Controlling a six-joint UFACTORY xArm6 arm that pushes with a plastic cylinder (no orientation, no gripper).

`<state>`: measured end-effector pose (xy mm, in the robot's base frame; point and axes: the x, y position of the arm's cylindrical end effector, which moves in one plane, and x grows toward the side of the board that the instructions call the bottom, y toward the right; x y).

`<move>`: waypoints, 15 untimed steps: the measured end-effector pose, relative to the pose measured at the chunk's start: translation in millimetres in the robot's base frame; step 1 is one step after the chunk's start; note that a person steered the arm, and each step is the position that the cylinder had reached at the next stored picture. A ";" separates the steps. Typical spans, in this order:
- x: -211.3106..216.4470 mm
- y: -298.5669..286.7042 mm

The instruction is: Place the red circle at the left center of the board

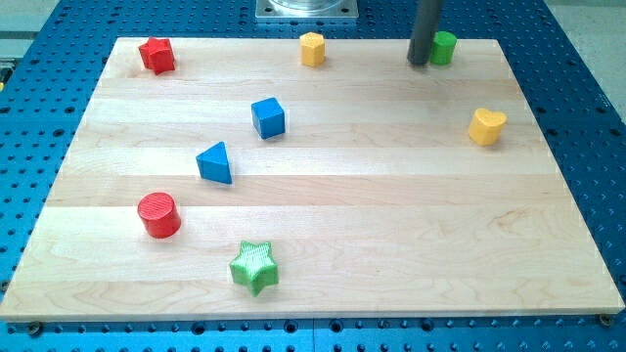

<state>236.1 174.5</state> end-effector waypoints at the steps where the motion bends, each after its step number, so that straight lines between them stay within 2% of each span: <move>1: 3.4 6.5; 2: 3.9 35.9; 4: 37.4 -18.6; 5: 37.4 -18.7; 6: 60.5 -60.9; 8: 209.9 -164.9; 9: 250.5 -223.2; 11: 254.1 -238.2; 12: 254.1 -264.7; 13: 280.4 -287.1; 14: 305.5 -271.1; 15: 290.2 -343.9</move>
<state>526.3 -169.3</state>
